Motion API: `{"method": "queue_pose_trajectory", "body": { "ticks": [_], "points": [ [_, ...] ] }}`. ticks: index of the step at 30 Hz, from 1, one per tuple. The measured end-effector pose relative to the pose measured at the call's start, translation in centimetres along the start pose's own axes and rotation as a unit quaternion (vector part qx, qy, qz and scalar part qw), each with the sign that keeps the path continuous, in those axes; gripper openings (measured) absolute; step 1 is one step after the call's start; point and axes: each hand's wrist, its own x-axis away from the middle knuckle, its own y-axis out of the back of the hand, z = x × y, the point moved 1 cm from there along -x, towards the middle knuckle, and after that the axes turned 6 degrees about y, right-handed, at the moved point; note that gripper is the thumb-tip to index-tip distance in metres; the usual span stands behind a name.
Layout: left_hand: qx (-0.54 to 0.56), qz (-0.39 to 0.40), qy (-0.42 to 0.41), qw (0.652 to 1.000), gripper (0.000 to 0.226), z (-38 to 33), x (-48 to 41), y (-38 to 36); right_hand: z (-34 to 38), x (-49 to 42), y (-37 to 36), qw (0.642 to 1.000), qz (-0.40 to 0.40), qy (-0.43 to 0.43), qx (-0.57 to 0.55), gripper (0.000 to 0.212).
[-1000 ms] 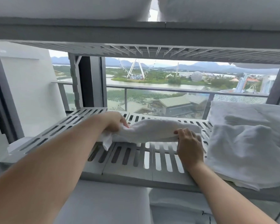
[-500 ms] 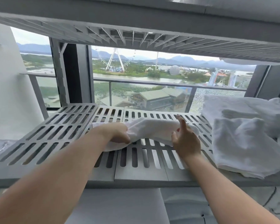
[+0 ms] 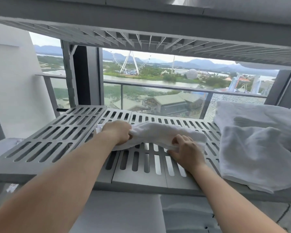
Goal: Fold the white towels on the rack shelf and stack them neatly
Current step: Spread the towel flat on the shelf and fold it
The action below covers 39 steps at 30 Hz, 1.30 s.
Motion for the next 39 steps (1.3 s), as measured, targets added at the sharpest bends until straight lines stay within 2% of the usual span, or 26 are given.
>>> {"method": "queue_pose_trajectory", "body": {
  "ticks": [4, 8, 11, 14, 17, 21, 28, 31, 34, 35, 39],
  "points": [
    [0.012, -0.128, -0.038, 0.991, 0.049, -1.2, 0.7, -1.2, -0.8, 0.1, 0.0, 0.999, 0.014, 0.039, 0.031, 0.027],
    [0.004, -0.19, -0.152, 0.97, 0.066, -2.6, 2.2, -2.0, -1.1, 0.3, -0.1, 0.997, -0.017, 0.051, 0.064, 0.016],
    [-0.074, -0.247, -0.238, 0.936, 0.067, -3.5, 3.5, -2.4, -1.1, 0.4, -0.1, 0.997, -0.031, 0.025, 0.064, 0.013],
    [-0.132, -0.236, -0.292, 0.917, 0.057, -4.0, 4.2, -2.9, -1.2, 0.5, 0.0, 0.997, -0.063, 0.016, 0.033, 0.009],
    [-0.174, -0.161, -0.224, 0.945, 0.059, -4.4, 3.5, -3.6, -1.1, 0.6, 0.3, 0.994, -0.107, 0.019, -0.008, 0.008],
    [-0.118, -0.13, -0.113, 0.978, 0.063, -6.1, 2.2, -4.3, -1.1, 0.8, 0.4, 0.994, -0.103, 0.036, -0.03, 0.009],
    [-0.125, -0.123, -0.035, 0.984, 0.086, -9.3, -0.3, -5.7, -1.0, 0.5, 0.2, 0.995, -0.08, 0.015, -0.057, 0.01],
    [-0.108, -0.154, -0.036, 0.981, 0.072, -10.5, -1.1, -5.8, -1.0, 0.3, 0.5, 0.992, -0.071, -0.006, -0.101, 0.017],
    [-0.08, -0.192, -0.042, 0.977, 0.031, -11.1, -1.7, -6.2, -1.0, 0.2, 0.6, 0.992, -0.054, -0.012, -0.11, 0.019],
    [-0.075, -0.2, -0.044, 0.976, 0.023, -11.2, -1.8, -6.3, -1.0, 0.2, 0.6, 0.993, -0.049, -0.01, -0.107, 0.017],
    [-0.088, -0.217, -0.076, 0.969, 0.024, -10.9, -2.3, -6.4, -1.1, 0.3, 0.6, 0.997, -0.014, 0.019, -0.069, 0.033]
  ]
}}
